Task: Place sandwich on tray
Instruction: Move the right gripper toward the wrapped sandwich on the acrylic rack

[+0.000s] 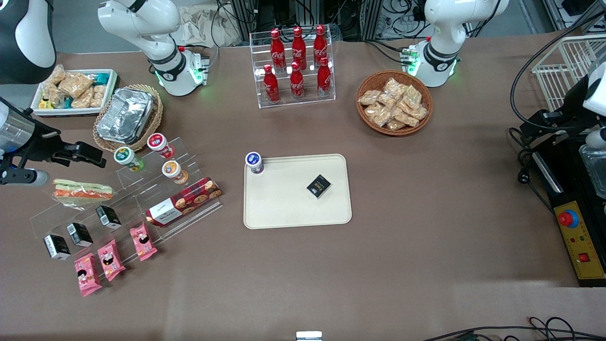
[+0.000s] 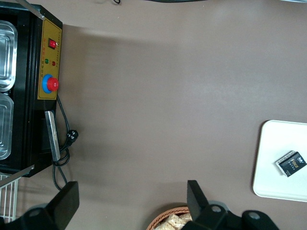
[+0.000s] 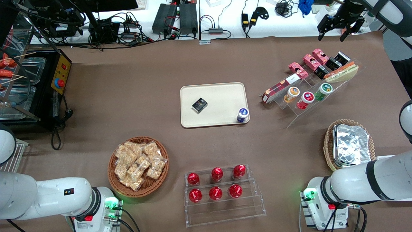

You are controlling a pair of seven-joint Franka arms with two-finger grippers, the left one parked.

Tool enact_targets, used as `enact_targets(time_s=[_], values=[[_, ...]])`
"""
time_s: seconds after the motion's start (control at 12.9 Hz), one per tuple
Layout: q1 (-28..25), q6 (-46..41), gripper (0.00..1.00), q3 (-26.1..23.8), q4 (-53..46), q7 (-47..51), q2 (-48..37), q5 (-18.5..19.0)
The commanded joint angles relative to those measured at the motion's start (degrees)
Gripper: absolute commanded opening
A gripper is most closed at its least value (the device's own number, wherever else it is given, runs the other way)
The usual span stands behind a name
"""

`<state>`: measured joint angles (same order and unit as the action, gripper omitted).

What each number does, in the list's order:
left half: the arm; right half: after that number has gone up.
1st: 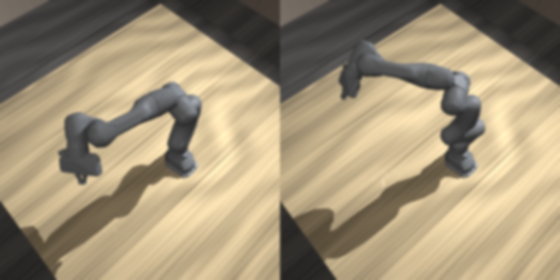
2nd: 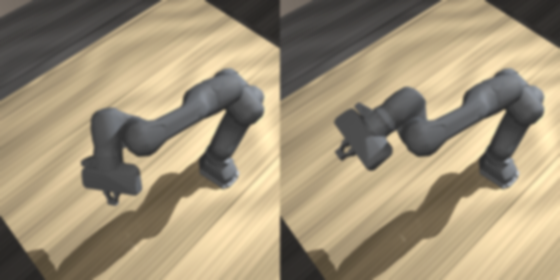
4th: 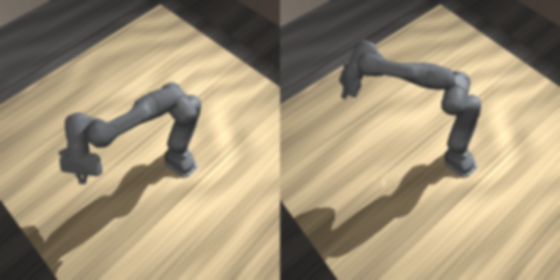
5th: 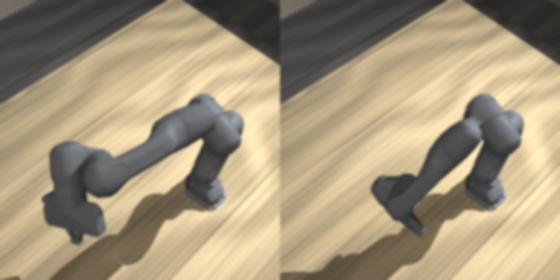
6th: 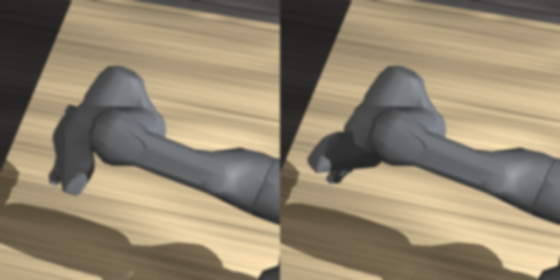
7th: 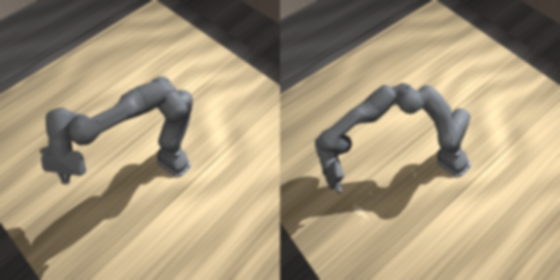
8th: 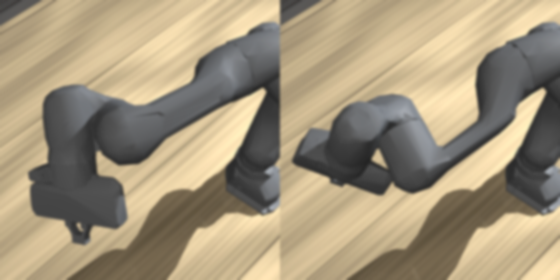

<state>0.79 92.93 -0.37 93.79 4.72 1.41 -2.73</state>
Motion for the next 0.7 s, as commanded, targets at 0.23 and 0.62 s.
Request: enact_targets(time_s=[0.23,0.62], values=[[-0.2,-0.6,0.99,0.1,-2.1,1.3,0.3,1.1],[0.3,-0.6,0.99,0.5,-2.5,15.3,0.5,1.8]])
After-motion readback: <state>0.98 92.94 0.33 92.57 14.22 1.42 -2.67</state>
